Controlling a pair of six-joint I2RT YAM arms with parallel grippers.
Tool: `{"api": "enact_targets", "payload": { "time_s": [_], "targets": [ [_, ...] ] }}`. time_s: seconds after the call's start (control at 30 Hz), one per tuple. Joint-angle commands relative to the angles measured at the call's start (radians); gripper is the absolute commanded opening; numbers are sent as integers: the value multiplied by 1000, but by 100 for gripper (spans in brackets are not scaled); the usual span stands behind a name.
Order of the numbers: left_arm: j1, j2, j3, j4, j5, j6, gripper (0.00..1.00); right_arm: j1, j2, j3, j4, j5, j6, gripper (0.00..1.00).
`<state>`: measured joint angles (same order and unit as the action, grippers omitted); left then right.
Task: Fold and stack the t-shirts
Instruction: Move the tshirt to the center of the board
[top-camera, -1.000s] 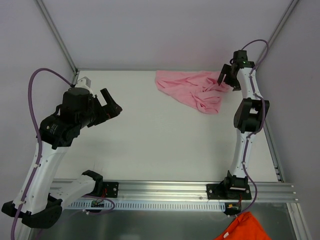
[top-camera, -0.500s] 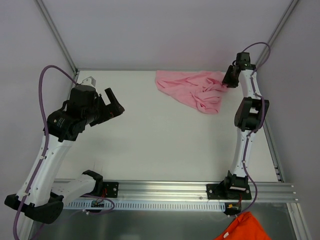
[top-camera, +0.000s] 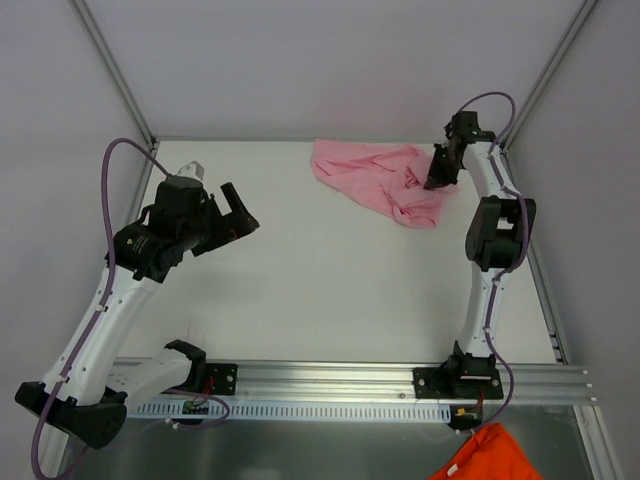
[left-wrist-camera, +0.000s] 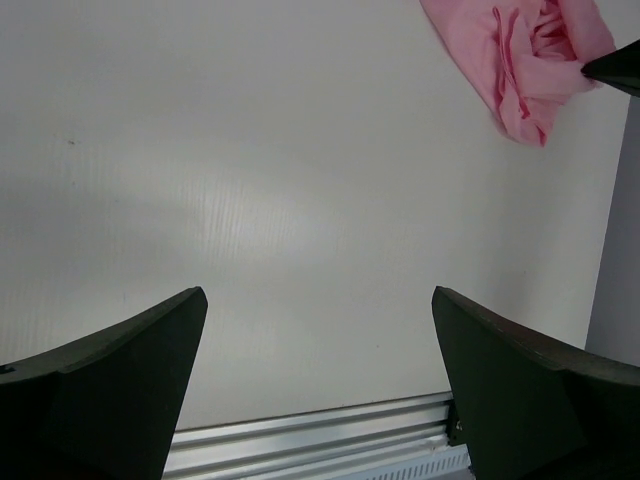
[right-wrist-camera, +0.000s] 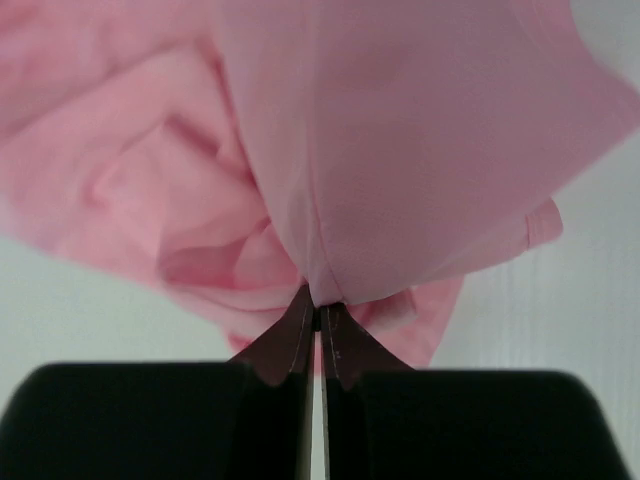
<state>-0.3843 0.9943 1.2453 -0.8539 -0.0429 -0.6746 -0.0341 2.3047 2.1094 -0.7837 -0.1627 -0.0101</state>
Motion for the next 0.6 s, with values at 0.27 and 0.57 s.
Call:
{"api": "enact_targets", "payload": {
  "time_s": [0.27, 0.57],
  "targets": [
    [-2, 30, -56, 243, 153, 18, 99, 393, -551, -356, -175, -47, -132, 1],
    [-18, 40, -53, 277, 175, 36, 99, 470, -679, -524, -154, -115, -146, 90]
  ]
}}
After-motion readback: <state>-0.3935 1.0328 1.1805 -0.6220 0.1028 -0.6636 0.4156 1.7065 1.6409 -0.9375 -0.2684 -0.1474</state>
